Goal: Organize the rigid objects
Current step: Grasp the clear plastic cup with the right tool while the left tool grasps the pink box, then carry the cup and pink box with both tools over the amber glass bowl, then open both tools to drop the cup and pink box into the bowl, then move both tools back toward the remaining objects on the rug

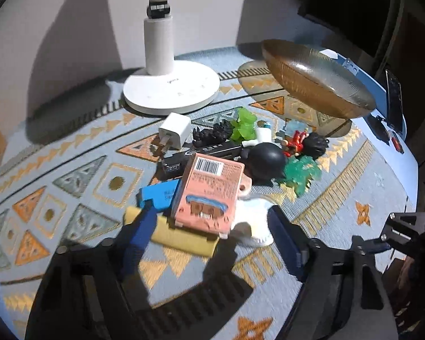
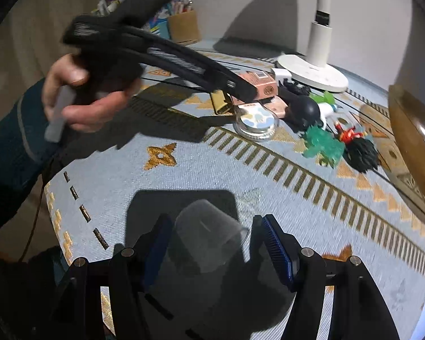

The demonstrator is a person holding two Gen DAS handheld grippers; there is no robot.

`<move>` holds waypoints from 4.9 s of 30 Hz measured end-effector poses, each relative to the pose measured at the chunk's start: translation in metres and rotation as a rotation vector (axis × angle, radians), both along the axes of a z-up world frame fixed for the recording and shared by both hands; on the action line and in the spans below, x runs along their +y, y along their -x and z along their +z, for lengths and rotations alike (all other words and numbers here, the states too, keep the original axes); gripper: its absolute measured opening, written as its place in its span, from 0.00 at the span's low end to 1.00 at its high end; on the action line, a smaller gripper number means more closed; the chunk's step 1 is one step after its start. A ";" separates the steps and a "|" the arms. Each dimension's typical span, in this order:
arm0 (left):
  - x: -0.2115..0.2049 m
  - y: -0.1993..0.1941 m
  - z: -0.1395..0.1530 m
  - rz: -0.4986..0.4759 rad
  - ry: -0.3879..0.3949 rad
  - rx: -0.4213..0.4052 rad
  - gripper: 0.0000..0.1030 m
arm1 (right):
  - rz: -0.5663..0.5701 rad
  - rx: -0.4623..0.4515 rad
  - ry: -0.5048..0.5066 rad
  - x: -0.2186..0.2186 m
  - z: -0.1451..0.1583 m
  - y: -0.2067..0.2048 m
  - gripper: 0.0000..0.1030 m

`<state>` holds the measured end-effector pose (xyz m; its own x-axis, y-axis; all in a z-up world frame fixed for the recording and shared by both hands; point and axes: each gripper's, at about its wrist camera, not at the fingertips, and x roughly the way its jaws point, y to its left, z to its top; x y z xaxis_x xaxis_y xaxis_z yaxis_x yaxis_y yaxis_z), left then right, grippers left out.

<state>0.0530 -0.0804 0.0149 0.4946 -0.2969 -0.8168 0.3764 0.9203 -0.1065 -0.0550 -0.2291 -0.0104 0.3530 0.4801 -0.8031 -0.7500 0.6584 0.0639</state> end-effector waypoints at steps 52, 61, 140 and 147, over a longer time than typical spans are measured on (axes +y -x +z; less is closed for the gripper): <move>-0.008 0.090 0.035 0.122 0.121 -0.101 0.41 | -0.498 -0.067 -0.169 -0.087 0.053 -0.024 0.37; -0.105 0.025 0.135 -0.049 0.185 -0.261 0.41 | -0.797 -0.300 -0.302 -0.195 0.164 -0.056 0.38; 0.061 0.023 -0.018 0.499 0.237 0.073 0.68 | -0.316 0.068 -0.127 -0.010 0.023 -0.058 0.60; 0.035 0.005 -0.022 0.513 0.101 0.038 0.68 | -0.237 0.033 0.014 0.008 0.026 -0.072 0.60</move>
<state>0.0478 -0.0454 -0.0069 0.5675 -0.1028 -0.8169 -0.1257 0.9697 -0.2093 0.0166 -0.2212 0.0155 0.4274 0.3757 -0.8223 -0.5723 0.8165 0.0756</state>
